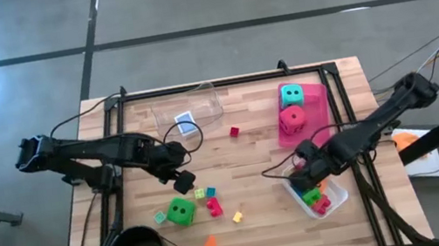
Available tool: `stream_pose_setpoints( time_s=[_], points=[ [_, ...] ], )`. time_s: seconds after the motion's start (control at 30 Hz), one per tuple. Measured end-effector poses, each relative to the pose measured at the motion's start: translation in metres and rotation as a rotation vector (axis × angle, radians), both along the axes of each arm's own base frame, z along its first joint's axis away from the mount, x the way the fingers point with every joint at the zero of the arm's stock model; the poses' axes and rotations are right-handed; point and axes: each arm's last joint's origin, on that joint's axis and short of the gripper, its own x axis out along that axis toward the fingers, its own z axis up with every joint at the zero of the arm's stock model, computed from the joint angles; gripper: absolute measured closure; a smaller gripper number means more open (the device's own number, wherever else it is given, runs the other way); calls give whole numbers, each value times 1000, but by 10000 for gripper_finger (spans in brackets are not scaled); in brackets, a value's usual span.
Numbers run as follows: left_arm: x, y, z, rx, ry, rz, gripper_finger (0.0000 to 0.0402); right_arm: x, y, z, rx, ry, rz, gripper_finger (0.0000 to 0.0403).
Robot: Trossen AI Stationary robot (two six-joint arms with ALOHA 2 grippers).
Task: Pick & Place Toys
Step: Put the red game piece into the white bin
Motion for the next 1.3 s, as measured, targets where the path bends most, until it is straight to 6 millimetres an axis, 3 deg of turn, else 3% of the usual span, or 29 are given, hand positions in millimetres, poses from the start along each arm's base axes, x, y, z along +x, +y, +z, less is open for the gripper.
stream_pose_setpoints(
  time_s=[0.23, 0.33, 0.53, 0.83, 1.1, 1.3],
  points=[
    [5, -4, 4, -12, -75, -31, 31, 8, -15, 66, -130, -168, 38, 42],
    [8, -9, 7, -20, -124, -53, 31, 23, -31, 77, -174, -171, 76, 42],
    [3, -20, 14, -28, -165, -65, 31, 58, -73, 81, -256, -132, 135, 42],
    [-22, -32, 36, 30, -276, -49, 32, 115, -129, 57, -237, -242, 288, 42],
    [-36, -29, 49, 43, -340, -4, 32, 161, -160, 6, -291, -224, 326, 42],
    [-38, -28, 50, 50, -343, 2, 32, 174, -176, -28, -304, -146, 339, 42]
  ],
)
